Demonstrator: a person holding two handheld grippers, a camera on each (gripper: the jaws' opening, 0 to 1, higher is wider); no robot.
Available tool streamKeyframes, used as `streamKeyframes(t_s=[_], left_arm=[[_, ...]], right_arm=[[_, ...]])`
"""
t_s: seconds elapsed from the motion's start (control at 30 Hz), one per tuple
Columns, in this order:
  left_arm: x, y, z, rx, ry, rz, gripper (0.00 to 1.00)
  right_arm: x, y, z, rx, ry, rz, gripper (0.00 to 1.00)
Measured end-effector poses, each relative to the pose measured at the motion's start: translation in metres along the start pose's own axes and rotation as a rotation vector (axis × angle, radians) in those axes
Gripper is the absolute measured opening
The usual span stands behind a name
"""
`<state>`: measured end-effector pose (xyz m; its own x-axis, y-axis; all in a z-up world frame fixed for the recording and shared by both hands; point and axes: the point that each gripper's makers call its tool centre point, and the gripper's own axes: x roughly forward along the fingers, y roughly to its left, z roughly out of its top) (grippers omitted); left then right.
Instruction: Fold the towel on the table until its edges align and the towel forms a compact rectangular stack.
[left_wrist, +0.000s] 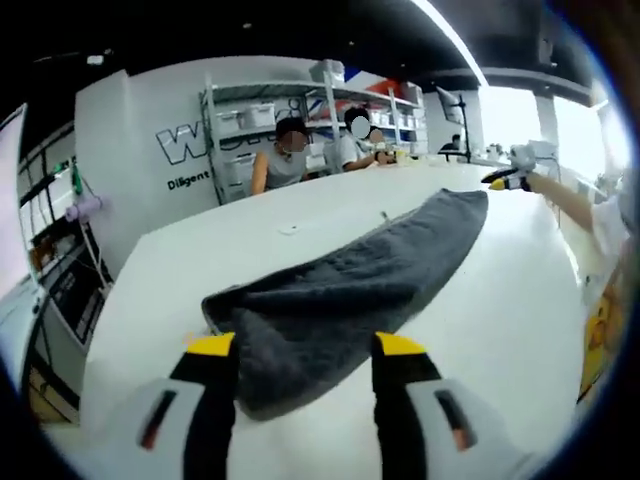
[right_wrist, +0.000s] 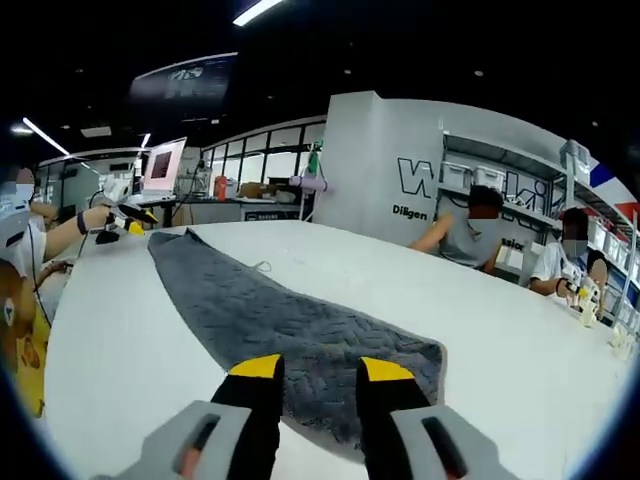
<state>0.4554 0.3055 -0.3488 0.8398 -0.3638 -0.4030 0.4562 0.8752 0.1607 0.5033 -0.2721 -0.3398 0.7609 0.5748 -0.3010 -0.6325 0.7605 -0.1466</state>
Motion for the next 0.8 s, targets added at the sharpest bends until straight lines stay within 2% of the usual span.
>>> streamKeyframes(t_s=[0.13, 0.23, 0.47, 0.63, 0.8], left_arm=[[-0.01, -0.011, -0.003, -0.002, 0.008, -0.017, 0.63], [-0.017, -0.022, -0.007, -0.033, 0.012, -0.043, 0.69], [-0.037, -0.052, -0.011, -0.054, -0.023, -0.096, 0.74], [-0.052, -0.065, -0.015, -0.056, -0.04, -0.103, 0.79], [-0.068, -0.075, -0.022, -0.086, -0.068, -0.101, 0.81]], right_arm=[[-0.009, 0.011, 0.001, -0.002, -0.004, 0.019, 0.34], [-0.016, 0.024, 0.0, -0.001, -0.003, 0.04, 0.37], [-0.037, 0.056, -0.006, 0.005, -0.004, 0.083, 0.46], [-0.05, 0.07, -0.011, 0.023, -0.021, 0.084, 0.56], [-0.065, 0.076, -0.018, 0.046, -0.034, 0.072, 0.61]])
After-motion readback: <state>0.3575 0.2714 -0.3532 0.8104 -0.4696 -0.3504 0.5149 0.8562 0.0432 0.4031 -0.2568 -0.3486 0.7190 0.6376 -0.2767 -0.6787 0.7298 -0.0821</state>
